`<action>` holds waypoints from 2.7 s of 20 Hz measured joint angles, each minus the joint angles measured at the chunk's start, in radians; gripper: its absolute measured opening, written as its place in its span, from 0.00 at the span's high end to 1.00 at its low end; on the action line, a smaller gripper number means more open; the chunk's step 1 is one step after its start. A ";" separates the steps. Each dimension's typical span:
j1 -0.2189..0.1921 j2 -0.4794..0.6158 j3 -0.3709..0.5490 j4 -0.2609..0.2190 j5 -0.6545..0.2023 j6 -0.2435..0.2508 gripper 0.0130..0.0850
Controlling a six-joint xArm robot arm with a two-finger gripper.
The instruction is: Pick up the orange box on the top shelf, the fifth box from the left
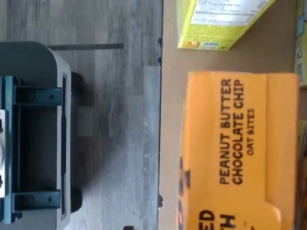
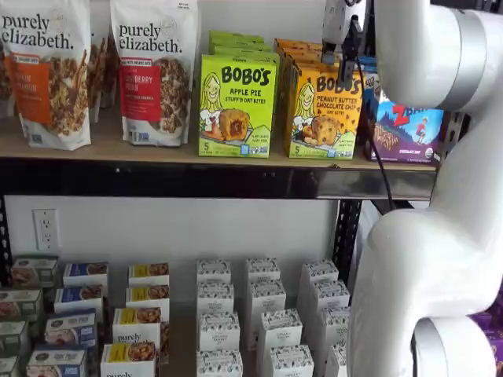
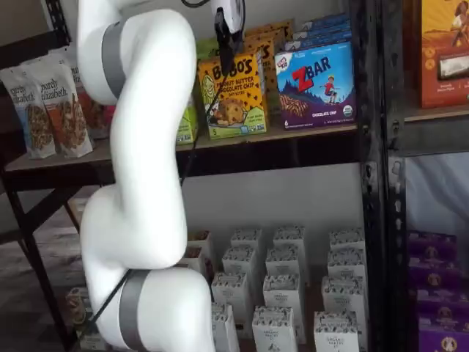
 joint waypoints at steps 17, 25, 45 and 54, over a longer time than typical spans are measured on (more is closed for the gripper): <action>-0.017 -0.055 0.110 0.052 -0.072 -0.006 0.00; -0.026 -0.053 0.126 0.057 -0.076 -0.015 0.06; -0.031 -0.044 0.107 0.070 -0.068 -0.017 0.33; -0.027 -0.033 0.087 0.070 -0.043 -0.011 0.61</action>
